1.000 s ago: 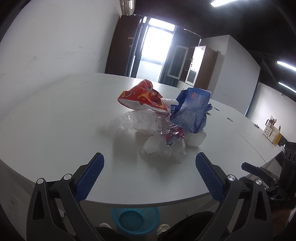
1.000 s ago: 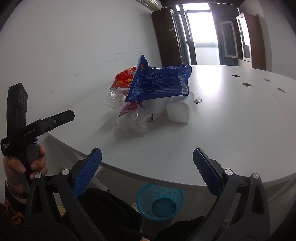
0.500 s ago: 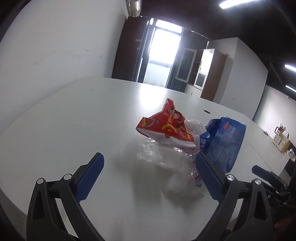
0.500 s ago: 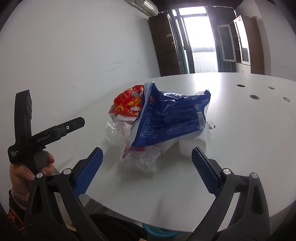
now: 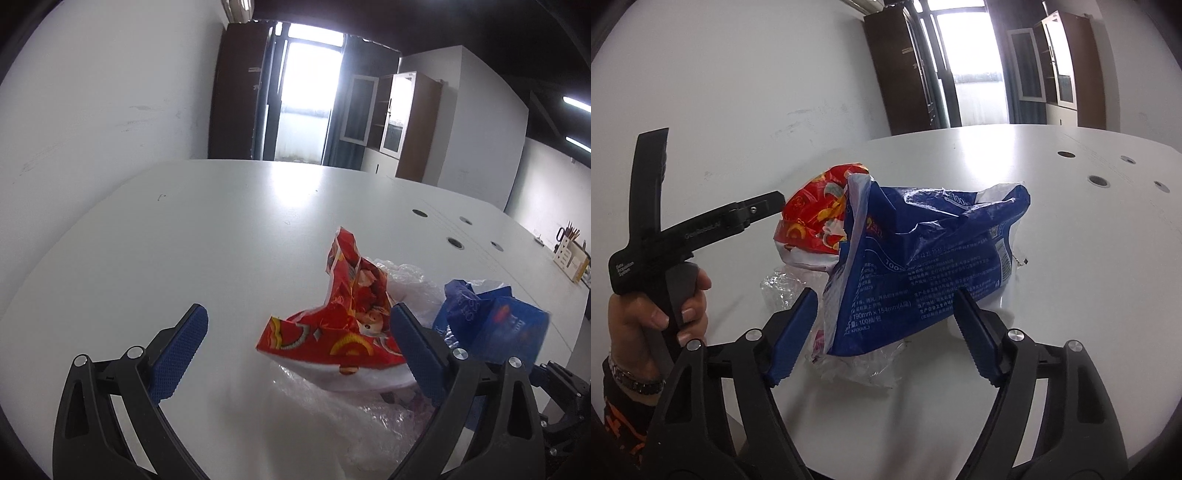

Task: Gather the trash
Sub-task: 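Grasp the red snack wrapper with the left tool while the right tool grasps the blue bag, then lift the red wrapper and blue bag off the table over the blue wastebasket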

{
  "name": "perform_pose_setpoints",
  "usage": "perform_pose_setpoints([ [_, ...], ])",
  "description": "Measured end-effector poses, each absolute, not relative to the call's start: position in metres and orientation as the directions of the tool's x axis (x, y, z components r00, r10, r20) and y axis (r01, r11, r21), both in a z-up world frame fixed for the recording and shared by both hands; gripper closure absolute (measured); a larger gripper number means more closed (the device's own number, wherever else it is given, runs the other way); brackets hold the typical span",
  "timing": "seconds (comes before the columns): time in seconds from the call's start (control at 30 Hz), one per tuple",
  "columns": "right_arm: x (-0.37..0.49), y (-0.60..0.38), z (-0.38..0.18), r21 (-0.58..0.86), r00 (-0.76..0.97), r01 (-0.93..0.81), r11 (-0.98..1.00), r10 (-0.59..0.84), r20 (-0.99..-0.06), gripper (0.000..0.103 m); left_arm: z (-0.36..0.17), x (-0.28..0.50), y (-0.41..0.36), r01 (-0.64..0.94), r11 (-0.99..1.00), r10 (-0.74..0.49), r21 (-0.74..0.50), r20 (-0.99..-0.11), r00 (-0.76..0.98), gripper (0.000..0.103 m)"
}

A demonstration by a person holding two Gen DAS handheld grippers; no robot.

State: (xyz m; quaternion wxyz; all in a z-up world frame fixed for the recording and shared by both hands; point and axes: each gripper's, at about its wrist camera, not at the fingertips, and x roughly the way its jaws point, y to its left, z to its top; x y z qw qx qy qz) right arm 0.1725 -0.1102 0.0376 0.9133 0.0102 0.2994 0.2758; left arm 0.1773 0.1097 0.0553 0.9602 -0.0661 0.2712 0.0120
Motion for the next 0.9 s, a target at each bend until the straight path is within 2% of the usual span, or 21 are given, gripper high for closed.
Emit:
perform_pose_setpoints([
  [0.03, 0.175, -0.109, 0.038, 0.188, 0.665, -0.498, 0.847, 0.512, -0.544, 0.043, 0.054, 0.182, 0.107, -0.046, 0.992, -0.022, -0.115, -0.528, 0.849, 0.007],
  [0.1, 0.179, -0.109, 0.038, 0.198, 0.661, -0.494, 0.846, 0.514, -0.546, 0.058, 0.052, 0.191, 0.104, -0.018, 0.994, -0.044, -0.108, -0.544, 0.838, 0.008],
  [0.13, 0.181, -0.11, 0.038, 0.201, 0.658, -0.494, 0.846, 0.515, -0.549, 0.062, 0.05, 0.197, 0.103, -0.006, 0.994, -0.054, -0.106, -0.553, 0.831, 0.014],
  [0.17, 0.182, -0.11, 0.038, 0.205, 0.654, -0.497, 0.843, 0.52, -0.55, 0.071, 0.049, 0.201, 0.102, 0.001, 0.995, -0.06, -0.104, -0.561, 0.825, 0.018],
  [0.2, 0.183, -0.111, 0.038, 0.208, 0.651, -0.499, 0.841, 0.523, -0.55, 0.079, 0.046, 0.204, 0.1, -0.002, 0.995, -0.054, -0.096, -0.573, 0.818, 0.033],
  [0.23, 0.183, -0.11, 0.039, 0.208, 0.648, -0.503, 0.839, 0.525, -0.551, 0.082, 0.043, 0.208, 0.1, -0.014, 0.996, -0.04, -0.087, -0.587, 0.809, 0.059],
  [0.3, 0.18, -0.109, 0.039, 0.199, 0.65, -0.515, 0.834, 0.531, -0.543, 0.094, 0.039, 0.21, 0.1, -0.008, 0.995, -0.054, -0.099, -0.599, 0.799, 0.074],
  [0.33, 0.178, -0.11, 0.04, 0.192, 0.658, -0.515, 0.835, 0.529, -0.536, 0.095, 0.039, 0.209, 0.1, 0.003, 0.994, -0.067, -0.108, -0.591, 0.804, 0.081],
  [0.43, 0.175, -0.112, 0.044, 0.174, 0.677, -0.525, 0.833, 0.532, -0.509, 0.098, 0.044, 0.197, 0.1, -0.018, 0.995, -0.04, -0.102, -0.547, 0.836, 0.092],
  [0.53, 0.17, -0.119, 0.05, 0.151, 0.705, -0.522, 0.84, 0.524, -0.478, 0.1, 0.059, 0.183, 0.103, -0.054, 0.993, -0.005, -0.106, -0.493, 0.87, 0.096],
  [0.7, 0.158, -0.136, 0.062, 0.142, 0.73, -0.522, 0.841, 0.526, -0.436, 0.101, 0.086, 0.145, 0.108, -0.082, 0.987, 0.019, -0.136, -0.411, 0.911, 0.097],
  [0.9, 0.131, -0.154, 0.074, 0.123, 0.739, -0.545, 0.829, 0.545, -0.397, 0.101, 0.102, 0.093, 0.098, -0.082, 0.982, 0.012, -0.17, -0.377, 0.926, 0.098],
])
